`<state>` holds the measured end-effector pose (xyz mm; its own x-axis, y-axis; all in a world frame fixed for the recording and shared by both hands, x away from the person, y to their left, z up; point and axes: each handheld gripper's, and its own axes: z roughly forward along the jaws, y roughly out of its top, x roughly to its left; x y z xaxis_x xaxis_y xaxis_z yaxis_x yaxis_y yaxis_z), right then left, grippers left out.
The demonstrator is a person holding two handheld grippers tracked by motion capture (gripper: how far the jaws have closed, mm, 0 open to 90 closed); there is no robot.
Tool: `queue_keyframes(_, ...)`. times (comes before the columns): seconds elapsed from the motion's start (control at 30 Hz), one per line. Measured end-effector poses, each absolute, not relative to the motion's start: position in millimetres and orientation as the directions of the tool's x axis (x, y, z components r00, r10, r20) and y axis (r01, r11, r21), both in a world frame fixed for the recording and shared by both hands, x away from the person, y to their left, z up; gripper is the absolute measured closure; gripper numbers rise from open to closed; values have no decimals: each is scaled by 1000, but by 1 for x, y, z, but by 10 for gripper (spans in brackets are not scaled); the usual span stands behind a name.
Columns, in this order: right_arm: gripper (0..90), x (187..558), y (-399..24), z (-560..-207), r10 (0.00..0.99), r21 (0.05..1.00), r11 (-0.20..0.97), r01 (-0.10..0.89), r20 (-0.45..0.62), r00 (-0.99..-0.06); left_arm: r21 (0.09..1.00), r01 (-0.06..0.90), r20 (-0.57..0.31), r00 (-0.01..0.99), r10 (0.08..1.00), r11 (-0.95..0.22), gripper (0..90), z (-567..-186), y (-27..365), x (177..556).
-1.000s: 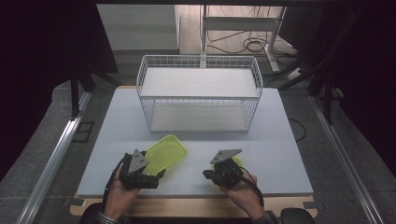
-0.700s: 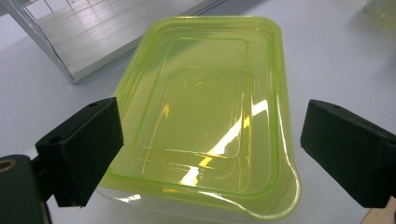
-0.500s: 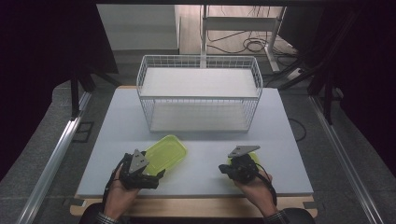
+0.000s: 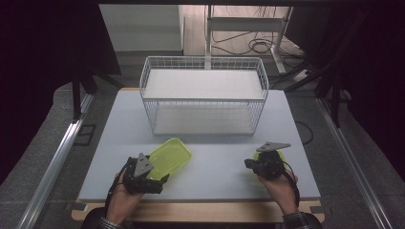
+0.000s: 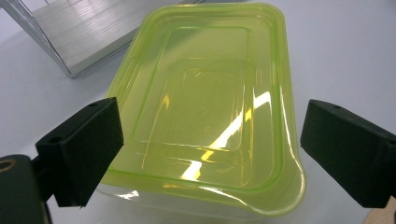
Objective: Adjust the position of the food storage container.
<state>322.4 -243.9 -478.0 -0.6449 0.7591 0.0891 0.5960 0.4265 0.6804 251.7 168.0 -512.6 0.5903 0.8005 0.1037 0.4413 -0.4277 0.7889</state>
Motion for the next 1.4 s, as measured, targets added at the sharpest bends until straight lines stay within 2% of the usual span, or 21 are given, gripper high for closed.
queue_keyframes(0.33,868,334,-268,-479,806,692,377,616,84,-587,775,472,72,595,801,-420,77,-512,169,253)
queue_keyframes(0.5,866,332,-265,-477,802,702,380,603,76,-593,770,485,52,598,799,-413,82,-511,173,252)
queue_keyframes(0.6,864,330,-260,-476,791,709,390,588,69,-608,781,481,44,595,803,-399,115,-506,178,250)
queue_keyframes(0.73,867,328,-253,-477,777,713,400,576,69,-625,793,478,50,568,821,-379,234,-501,189,247)
queue_keyframes(1.0,869,327,-242,-480,749,714,412,565,88,-657,797,528,-21,510,860,-294,652,-499,214,241)
queue_keyframes(1.1,870,326,-238,-480,738,717,418,558,91,-669,778,561,-41,496,868,-283,774,-503,219,240)
queue_keyframes(1.23,872,327,-233,-481,719,719,432,545,91,-689,745,608,-64,476,877,-275,871,-509,228,241)
queue_keyframes(1.4,872,328,-225,-481,699,724,436,535,102,-707,701,656,-91,470,878,-278,896,-518,227,247)
